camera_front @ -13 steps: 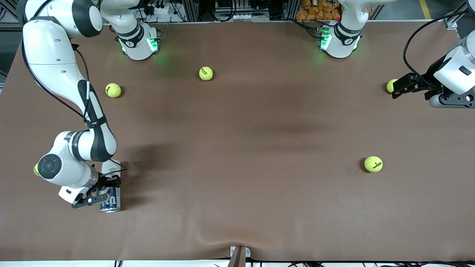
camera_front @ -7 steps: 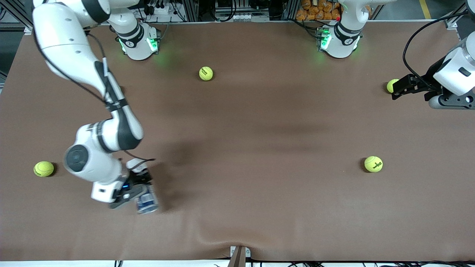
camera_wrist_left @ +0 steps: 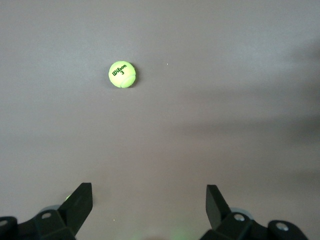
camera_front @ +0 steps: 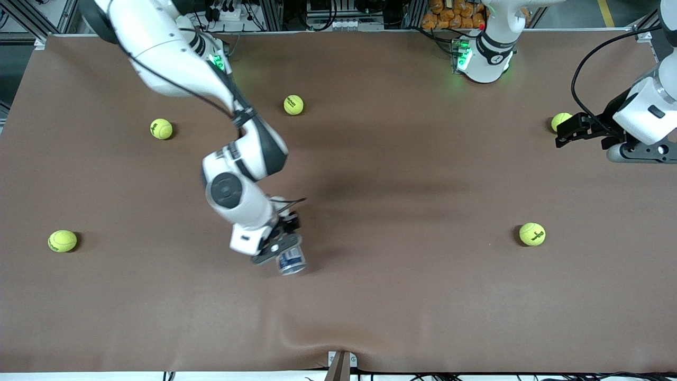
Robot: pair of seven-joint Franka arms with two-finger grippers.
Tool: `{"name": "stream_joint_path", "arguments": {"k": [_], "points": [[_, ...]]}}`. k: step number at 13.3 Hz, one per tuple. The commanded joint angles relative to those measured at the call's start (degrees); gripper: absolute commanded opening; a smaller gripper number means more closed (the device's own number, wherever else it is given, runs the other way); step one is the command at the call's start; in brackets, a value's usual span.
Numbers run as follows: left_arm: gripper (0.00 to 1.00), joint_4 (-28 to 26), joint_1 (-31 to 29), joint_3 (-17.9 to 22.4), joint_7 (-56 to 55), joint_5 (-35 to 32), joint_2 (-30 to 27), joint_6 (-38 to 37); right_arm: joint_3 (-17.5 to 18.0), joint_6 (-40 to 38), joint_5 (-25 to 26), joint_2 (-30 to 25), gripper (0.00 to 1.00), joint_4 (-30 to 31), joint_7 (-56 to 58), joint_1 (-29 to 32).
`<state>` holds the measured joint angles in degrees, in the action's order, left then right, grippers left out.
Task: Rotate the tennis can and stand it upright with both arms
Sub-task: 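Lift the can with the right gripper and carry it to table center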
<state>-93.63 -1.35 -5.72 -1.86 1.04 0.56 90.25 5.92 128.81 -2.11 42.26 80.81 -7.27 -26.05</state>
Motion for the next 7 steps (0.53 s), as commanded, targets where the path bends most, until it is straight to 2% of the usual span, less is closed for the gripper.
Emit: {"name": "stream_joint_path", "arguments": {"k": [1, 3, 5, 7], "points": [[1.00, 0.29, -0.50, -0.17, 1.07, 0.55, 0.67, 0.36, -0.56, -0.58, -0.01, 0.54, 0.59, -0.83, -14.73, -6.09], [1.00, 0.20, -0.50, -0.17, 1.07, 0.55, 1.11, 0.28, -0.64, -0.22, 0.26, 1.68, 0.59, -2.23, -21.98, -9.44], [1.00, 0.20, -0.50, -0.17, 1.07, 0.55, 1.55, 0.28, -0.64, -0.22, 0.26, 1.68, 0.59, -2.32, -22.09, -9.45], [1.00, 0.20, -0.50, -0.26, 1.07, 0.55, 2.34, 0.36, -0.73, -0.13, 1.57, 1.68, 0.59, -2.41, -17.46, -9.45]]}}
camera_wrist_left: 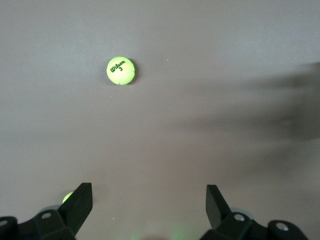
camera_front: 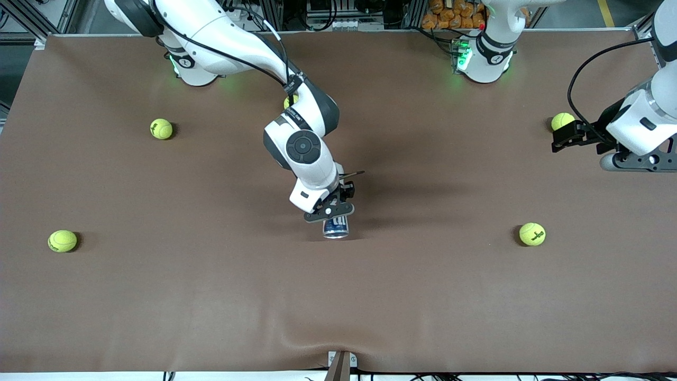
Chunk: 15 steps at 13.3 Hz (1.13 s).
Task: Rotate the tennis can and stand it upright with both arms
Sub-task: 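Lift the can with the right gripper and carry it to table center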
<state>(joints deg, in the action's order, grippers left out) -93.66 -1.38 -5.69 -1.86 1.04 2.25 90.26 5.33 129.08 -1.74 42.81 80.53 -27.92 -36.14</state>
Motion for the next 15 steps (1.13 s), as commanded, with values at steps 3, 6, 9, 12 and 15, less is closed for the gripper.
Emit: {"name": "stream_joint_path", "arguments": {"k": [3, 6, 9, 12, 15], "points": [[1.00, 0.23, -0.38, -0.28, 0.98, 0.72, 1.01, 0.79, -0.41, -0.41, 2.26, 1.14, 0.59, -2.13, 21.35, 1.86], [1.00, 0.23, -0.38, -0.28, 0.98, 0.81, 1.09, 0.88, -0.50, 0.11, 2.18, 1.31, 0.59, -2.13, 33.17, 1.95], [1.00, 0.23, -0.38, -0.28, 0.98, 0.81, 1.18, 1.06, -0.50, 0.20, 2.09, 1.49, 0.59, -2.13, 43.79, 1.95], [1.00, 0.32, -0.38, -0.28, 0.89, 0.81, 1.44, 1.14, -0.58, 1.60, 2.35, 1.93, 0.59, -2.05, 55.21, 1.95], [1.00, 0.32, -0.38, -0.28, 0.89, 0.81, 1.45, 1.41, -0.58, 6.86, 5.86, 3.68, 0.60, -2.05, 71.29, 2.04]]}}
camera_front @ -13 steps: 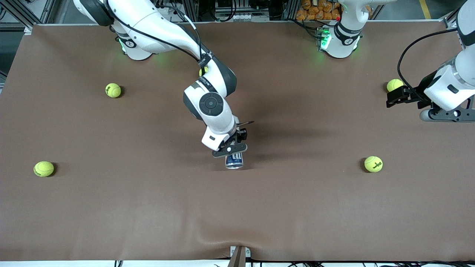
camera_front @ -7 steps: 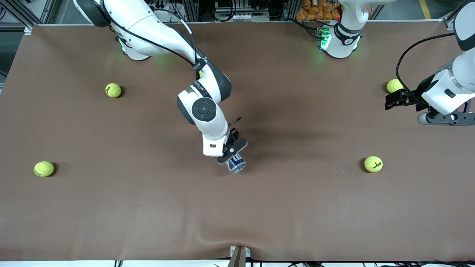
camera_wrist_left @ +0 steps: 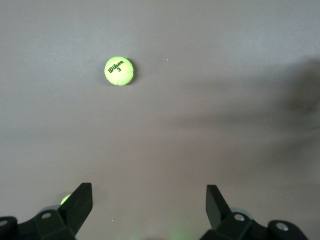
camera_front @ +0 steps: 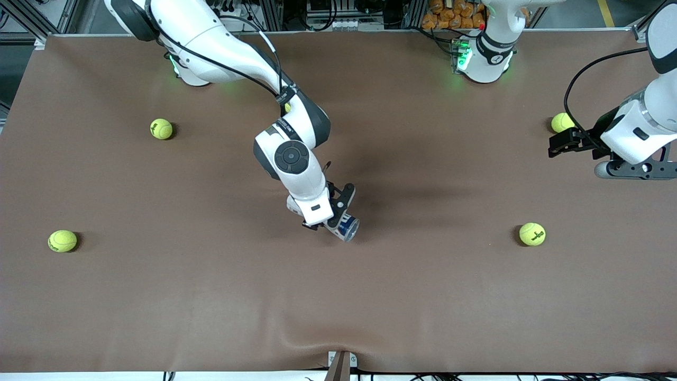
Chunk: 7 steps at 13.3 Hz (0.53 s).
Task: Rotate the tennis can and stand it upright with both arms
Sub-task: 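Lift the can with the right gripper and carry it to table center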
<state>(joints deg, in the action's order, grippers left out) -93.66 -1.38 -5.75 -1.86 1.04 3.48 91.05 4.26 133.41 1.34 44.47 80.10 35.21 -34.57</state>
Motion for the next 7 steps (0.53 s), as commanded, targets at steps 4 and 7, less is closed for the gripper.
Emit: {"name": "stream_joint_path", "arguments": {"k": [4, 7], "points": [[1.00, 0.32, -0.38, -0.23, 0.80, 0.81, 0.82, 0.80, 0.40, 7.04, 8.91, 4.04, 0.65, -1.79, 17.16, 0.29], [1.00, 0.50, -0.30, -0.23, 0.80, 0.89, 2.05, 1.32, 0.49, 7.13, 12.72, 4.31, 0.70, -1.70, 16.82, 0.46]]}}
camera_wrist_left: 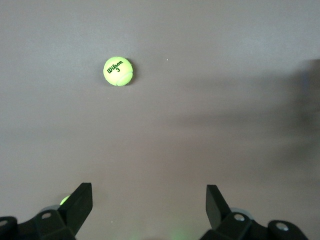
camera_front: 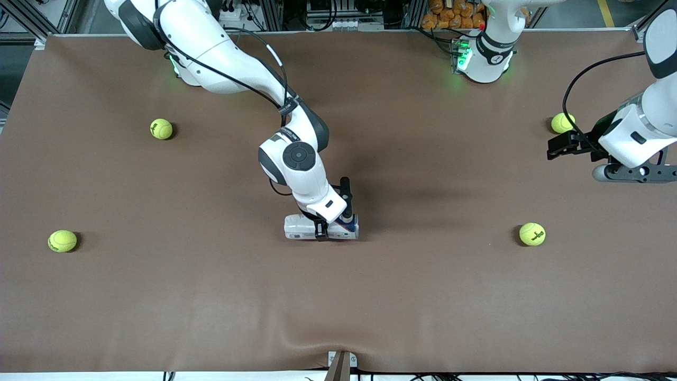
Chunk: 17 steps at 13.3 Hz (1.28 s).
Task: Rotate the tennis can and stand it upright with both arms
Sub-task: 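Lift the can with the right gripper and carry it to table center, then reach the left gripper toward the can's end held by the right gripper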
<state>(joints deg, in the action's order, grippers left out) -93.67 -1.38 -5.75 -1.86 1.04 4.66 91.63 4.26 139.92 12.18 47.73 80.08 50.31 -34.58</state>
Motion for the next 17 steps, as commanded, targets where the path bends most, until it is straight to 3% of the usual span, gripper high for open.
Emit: {"name": "stream_joint_path", "arguments": {"k": [1, 4, 11, 17], "points": [[1.00, 0.50, -0.29, -0.23, 0.80, 0.89, 1.14, 0.83, 0.48, 0.62, 1.88, 1.31, 0.76, -1.68, 1.81, 0.47], [1.00, 0.50, -0.03, -0.40, 0.80, 0.89, 2.28, 0.83, 0.48, 3.59, 1.79, 2.19, 1.00, -1.50, 1.72, 0.39], [1.00, 0.85, -0.29, -0.67, 0.63, 9.14, 7.38, 2.32, 0.48, 3.78, 1.79, 2.19, 1.00, -1.33, 1.72, 0.30], [1.00, 0.77, 0.32, -0.67, -2.00, 26.88, 14.31, 6.71, 0.48, 3.78, 1.88, 2.10, 1.00, -1.42, 2.07, 0.65]]}}
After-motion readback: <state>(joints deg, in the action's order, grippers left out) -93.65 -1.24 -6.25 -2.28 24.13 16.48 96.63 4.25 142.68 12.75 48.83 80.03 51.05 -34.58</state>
